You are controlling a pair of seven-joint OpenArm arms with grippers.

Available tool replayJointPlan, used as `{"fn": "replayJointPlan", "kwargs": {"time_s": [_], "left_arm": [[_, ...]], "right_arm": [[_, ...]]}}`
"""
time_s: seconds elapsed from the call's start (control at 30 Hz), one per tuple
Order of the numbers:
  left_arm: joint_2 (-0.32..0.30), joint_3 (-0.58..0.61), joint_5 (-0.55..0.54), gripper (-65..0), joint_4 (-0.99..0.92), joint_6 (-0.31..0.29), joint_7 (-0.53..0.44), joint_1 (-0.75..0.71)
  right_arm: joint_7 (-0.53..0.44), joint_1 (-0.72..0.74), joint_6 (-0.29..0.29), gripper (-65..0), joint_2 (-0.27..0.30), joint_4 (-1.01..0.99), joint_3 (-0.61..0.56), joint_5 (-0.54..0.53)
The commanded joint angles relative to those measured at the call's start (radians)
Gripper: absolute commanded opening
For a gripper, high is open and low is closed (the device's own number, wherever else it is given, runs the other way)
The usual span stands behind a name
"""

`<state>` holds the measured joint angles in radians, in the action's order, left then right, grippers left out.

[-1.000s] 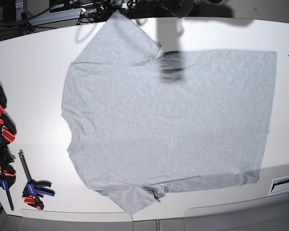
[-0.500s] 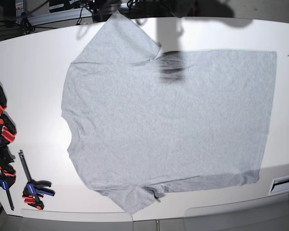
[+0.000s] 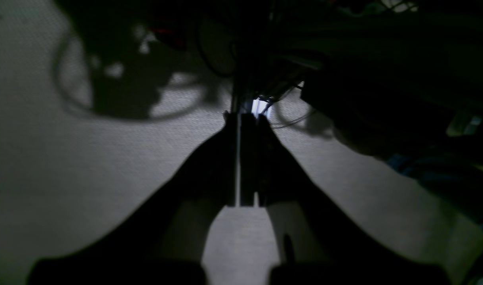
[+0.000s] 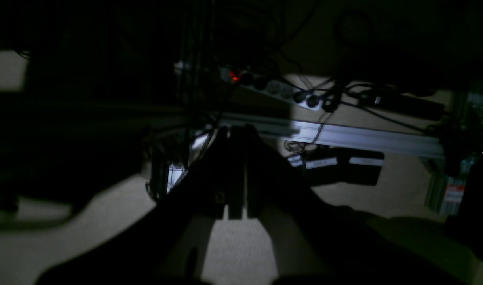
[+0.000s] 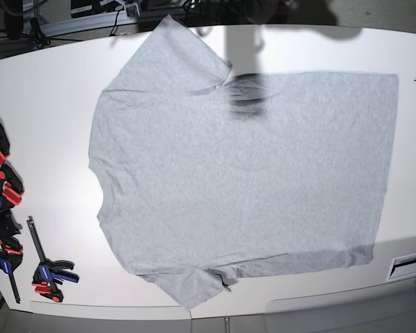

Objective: Fold the T-shirt properly

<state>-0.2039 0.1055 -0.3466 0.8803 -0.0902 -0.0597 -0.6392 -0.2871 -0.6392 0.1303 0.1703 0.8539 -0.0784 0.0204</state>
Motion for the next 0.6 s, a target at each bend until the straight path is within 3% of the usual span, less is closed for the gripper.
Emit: {"fn": "replayJointPlan", "kwargs": {"time_s": [0.0, 0.23, 0.4, 0.5, 0.57], "left_arm": [[-0.022, -0.002, -0.004, -65.0, 0.039, -0.006, -0.018, -0.038], [-0.082, -0.079, -0.006, -65.0, 0.312, -0.006, -0.023, -0.214], [-0.082, -0.227, -0.128, -65.0, 0.521, -0.007, -0.01, -0.325], [-0.082, -0.303, -0.188, -65.0, 0.656, -0.031, 0.067, -0.378], [-0.082, -0.349, -0.214, -65.0, 0.748, -0.105, 0.162, -0.408]], "right_arm": [[-0.036, -0.036, 0.0, -65.0, 0.013, 0.039, 0.008, -0.028], [-0.051, -0.216, 0.001, -65.0, 0.026, 0.297, 0.166, -0.209], [-0.05, -0.325, 0.01, -65.0, 0.026, 0.501, 0.328, -0.37], [-0.045, -0.38, 0.064, -65.0, 0.026, 0.629, 0.428, -0.459], [-0.037, -0.412, 0.124, -65.0, 0.021, 0.715, 0.494, -0.511]]}}
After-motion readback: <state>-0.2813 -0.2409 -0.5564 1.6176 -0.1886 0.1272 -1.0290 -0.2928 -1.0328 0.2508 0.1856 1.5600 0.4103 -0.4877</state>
